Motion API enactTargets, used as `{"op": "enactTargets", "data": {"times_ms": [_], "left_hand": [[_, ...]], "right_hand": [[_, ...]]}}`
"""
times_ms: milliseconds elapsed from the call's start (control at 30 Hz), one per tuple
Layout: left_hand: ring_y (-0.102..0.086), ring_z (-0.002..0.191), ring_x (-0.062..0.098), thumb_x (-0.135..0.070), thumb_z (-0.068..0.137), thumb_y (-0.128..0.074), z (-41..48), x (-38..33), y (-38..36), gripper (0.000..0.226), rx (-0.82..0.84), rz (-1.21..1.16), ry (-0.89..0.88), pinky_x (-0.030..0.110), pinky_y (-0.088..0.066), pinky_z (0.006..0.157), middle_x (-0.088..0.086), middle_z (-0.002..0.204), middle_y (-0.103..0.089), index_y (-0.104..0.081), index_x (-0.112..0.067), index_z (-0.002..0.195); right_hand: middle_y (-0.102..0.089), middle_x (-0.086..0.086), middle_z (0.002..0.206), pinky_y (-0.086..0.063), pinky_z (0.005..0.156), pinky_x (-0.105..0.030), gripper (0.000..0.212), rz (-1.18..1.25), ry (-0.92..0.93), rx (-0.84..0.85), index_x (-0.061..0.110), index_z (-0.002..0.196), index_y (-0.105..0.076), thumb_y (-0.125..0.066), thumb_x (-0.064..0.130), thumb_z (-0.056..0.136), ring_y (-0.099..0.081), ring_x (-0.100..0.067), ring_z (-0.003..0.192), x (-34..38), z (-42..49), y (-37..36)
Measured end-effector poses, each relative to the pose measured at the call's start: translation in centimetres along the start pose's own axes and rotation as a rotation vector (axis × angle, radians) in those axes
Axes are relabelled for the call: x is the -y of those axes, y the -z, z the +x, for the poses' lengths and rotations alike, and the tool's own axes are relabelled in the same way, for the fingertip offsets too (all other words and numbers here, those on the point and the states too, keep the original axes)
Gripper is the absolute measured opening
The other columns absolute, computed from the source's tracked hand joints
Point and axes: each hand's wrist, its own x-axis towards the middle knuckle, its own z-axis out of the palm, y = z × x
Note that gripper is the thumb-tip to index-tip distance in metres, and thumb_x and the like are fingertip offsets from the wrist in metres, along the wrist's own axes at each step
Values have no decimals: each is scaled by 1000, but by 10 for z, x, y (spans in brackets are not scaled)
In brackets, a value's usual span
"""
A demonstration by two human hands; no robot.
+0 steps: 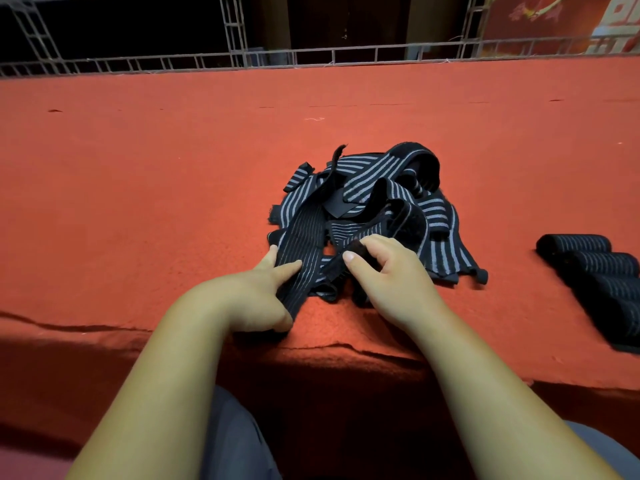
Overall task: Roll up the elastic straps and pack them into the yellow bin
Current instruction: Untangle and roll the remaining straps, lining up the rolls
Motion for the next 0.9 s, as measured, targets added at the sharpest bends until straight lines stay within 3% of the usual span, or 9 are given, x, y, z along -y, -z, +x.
{"op": "enactTargets", "data": {"times_ms": [167, 267, 367, 433, 533, 667, 767, 833, 900], "left_hand": [[-65, 117, 12, -15, 82, -84, -6, 13, 8, 122, 95, -7, -50, 34, -58, 101, -23, 176, 20, -9, -53, 170], [-59, 115, -1, -12, 83, -90, -9, 18, 10, 126, 112, -35, -80, 20, -54, 98, -14, 179, 5, -8, -53, 169], [-59, 117, -1, -10, 82, -92, -8, 23, 9, 123, 105, -56, -143, 9, -52, 87, -18, 177, 20, -17, -58, 166], [-62, 116, -1, -12, 81, -93, -6, 26, 9, 113, 82, -56, -188, 11, -54, 85, -23, 175, 24, -31, -62, 161], [-68, 109, 4, -19, 82, -91, 1, 30, 4, 85, -8, -59, -244, 21, -58, 89, -22, 178, 15, -54, -62, 146], [-65, 130, 27, -26, 87, -87, 10, 24, -4, 48, -196, -100, -288, 26, -48, 103, -6, 178, -19, -70, -63, 113], [-68, 117, 19, -15, 87, -84, 6, 11, -5, 34, -362, -148, -308, 25, -43, 99, -4, 164, -44, -77, -49, 90], [-70, 110, 16, -14, 86, -87, 2, 2, -2, 32, -446, -185, -297, 27, -45, 103, -5, 167, -43, -77, -45, 87], [-72, 93, 7, -15, 87, -89, -2, -5, 2, 24, -458, -222, -270, 24, -46, 97, -8, 175, -33, -79, -36, 94]], "right_hand": [[-60, 2, 83, -47, 84, -40, 33, 25, -32, -5, 10, 81, -58, -64, 32, 105, -59, -20, 92, 0, 1, -2], [-60, 1, 82, -46, 82, -38, 35, 41, -42, -12, 8, 81, -57, -64, 32, 105, -59, -18, 90, 0, 0, -2], [-60, 0, 82, -46, 80, -36, 36, 40, -53, -14, 5, 82, -57, -64, 33, 105, -59, -17, 90, 2, -1, -1], [-60, -3, 82, -46, 81, -38, 38, 39, -53, -16, 3, 83, -55, -64, 33, 105, -58, -19, 89, 3, 0, -2], [-58, -5, 81, -46, 82, -41, 40, 39, -55, -21, 2, 82, -53, -64, 33, 105, -58, -22, 87, 3, -1, -1], [-57, -5, 78, -47, 80, -43, 41, 58, -61, -32, 3, 79, -51, -64, 33, 105, -58, -23, 84, 4, -1, -1], [-56, 0, 76, -45, 76, -40, 39, 69, -63, -35, 8, 77, -51, -65, 32, 105, -57, -19, 82, 4, -1, -2], [-57, 0, 77, -45, 77, -39, 37, 80, -71, -43, 9, 77, -54, -65, 31, 105, -58, -18, 83, 4, -1, -1], [-59, 0, 79, -46, 78, -38, 35, 93, -77, -45, 10, 80, -57, -64, 32, 106, -59, -17, 83, 4, -2, 0]]}}
